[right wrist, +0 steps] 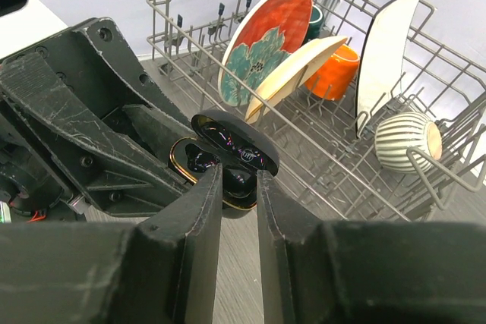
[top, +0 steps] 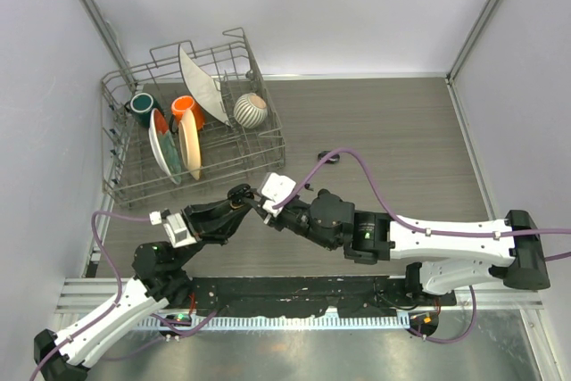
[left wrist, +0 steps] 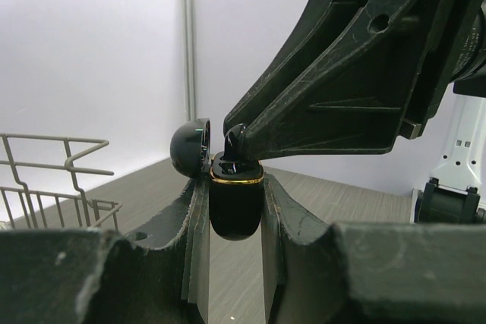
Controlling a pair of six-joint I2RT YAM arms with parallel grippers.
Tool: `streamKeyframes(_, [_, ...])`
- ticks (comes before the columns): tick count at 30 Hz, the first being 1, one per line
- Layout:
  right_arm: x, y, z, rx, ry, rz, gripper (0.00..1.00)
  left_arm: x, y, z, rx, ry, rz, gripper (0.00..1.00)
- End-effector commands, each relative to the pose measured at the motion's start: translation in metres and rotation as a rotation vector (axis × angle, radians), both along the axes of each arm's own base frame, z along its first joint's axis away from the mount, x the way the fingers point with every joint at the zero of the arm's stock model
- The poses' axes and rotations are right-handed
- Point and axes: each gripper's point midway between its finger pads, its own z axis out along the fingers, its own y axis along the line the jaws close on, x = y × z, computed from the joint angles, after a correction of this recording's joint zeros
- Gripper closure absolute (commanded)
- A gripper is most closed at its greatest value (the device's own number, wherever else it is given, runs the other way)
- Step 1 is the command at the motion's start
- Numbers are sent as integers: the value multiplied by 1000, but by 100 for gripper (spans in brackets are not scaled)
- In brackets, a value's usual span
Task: Insert the wireless bluetooth earbuds into the charging case
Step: Place the earbud in the charging case, then pick up the earbud from the center of the board.
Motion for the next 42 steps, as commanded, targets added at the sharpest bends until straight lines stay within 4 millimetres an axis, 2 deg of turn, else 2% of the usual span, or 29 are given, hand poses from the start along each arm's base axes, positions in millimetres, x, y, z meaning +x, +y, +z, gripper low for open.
streamKeyframes(1, [5,1,-10,-50,15,-46,99,-5,12,12,-74,-72,30,100])
streamKeyframes(5, [5,1,-12,-44,38,-58,96,-5,12,12,-73,-76,33,100])
streamKeyframes(6, [7,1,-11,-40,41,-66,91,-5,12,12,-72,-77,30,100])
streamKeyframes(9, [6,2,-10,-29,58,-67,87,-6,11,13,-68,-81,23,100])
streamKeyframes(11, [5,4,-9,-23,72,-65,77,-7,9,12,-62,-81,15,100])
streamKeyframes(12, [4,5,-7,-11,89,-62,68,-8,9,12,-62,-83,11,100])
streamKeyframes(15, [1,6,1,25,110,-50,50,-8,8,11,-60,-77,7,100])
streamKeyframes(16, [0,6,3,42,123,-49,46,-7,8,10,-57,-74,7,100])
streamKeyframes(18, [-2,4,12,82,131,-36,36,-7,7,9,-53,-69,8,100])
streamKeyframes(20, [-5,1,23,140,142,-28,30,-7,7,10,-53,-70,7,100])
streamKeyframes(23, [-5,-7,38,216,149,-32,24,-6,7,9,-50,-65,9,100])
streamKeyframes(27, [-6,-30,75,369,152,-40,18,-6,7,9,-50,-64,11,100])
streamKeyframes(30, [-5,-42,89,449,161,-53,13,-6,7,8,-51,-64,9,100])
streamKeyframes(33, [3,-54,91,482,152,-117,12,-8,8,8,-55,-70,3,100])
streamKeyframes(36, [22,-64,79,449,165,-251,10,-10,10,9,-69,-82,1,100])
streamKeyframes(41, [60,-92,54,367,232,-524,9,-15,14,10,-102,-101,-3,100])
streamKeyframes(42, [77,-103,50,371,250,-580,9,-16,15,11,-108,-104,-5,100])
